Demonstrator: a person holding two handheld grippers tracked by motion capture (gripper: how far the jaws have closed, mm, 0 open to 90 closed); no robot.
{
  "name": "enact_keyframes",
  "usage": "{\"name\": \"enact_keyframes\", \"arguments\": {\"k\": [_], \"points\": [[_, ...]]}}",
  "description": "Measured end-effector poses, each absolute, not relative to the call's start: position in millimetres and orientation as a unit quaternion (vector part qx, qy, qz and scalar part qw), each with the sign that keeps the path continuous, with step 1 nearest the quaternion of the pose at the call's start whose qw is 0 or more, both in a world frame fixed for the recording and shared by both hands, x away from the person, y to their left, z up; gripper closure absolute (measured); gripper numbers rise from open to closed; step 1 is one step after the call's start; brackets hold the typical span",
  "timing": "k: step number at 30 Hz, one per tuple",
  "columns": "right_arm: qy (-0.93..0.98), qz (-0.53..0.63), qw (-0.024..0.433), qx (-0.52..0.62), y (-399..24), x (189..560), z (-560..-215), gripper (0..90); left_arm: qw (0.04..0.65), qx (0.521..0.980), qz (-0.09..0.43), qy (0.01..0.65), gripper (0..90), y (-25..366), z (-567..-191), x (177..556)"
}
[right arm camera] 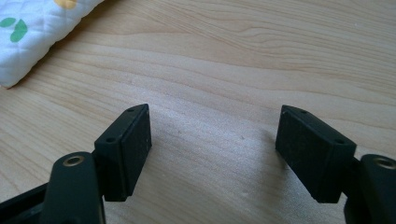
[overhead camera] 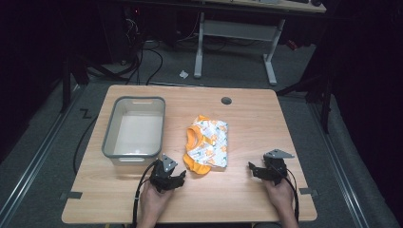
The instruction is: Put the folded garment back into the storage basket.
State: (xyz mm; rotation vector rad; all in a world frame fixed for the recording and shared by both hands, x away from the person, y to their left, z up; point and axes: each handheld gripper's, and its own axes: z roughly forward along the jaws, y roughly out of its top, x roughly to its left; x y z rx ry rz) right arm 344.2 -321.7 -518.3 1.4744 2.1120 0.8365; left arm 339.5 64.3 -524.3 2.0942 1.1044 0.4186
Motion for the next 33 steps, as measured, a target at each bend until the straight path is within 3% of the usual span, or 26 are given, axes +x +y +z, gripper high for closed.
{"name": "enact_keyframes", "arguments": {"k": [33], "points": [[0.761, 0.301, 0.215, 0.533, -321.7, 344.5, -518.2, 27.1, 0.360, 0.810, 0.163, 0.434, 32.2, 63.2, -524.2, 337.7]]}}
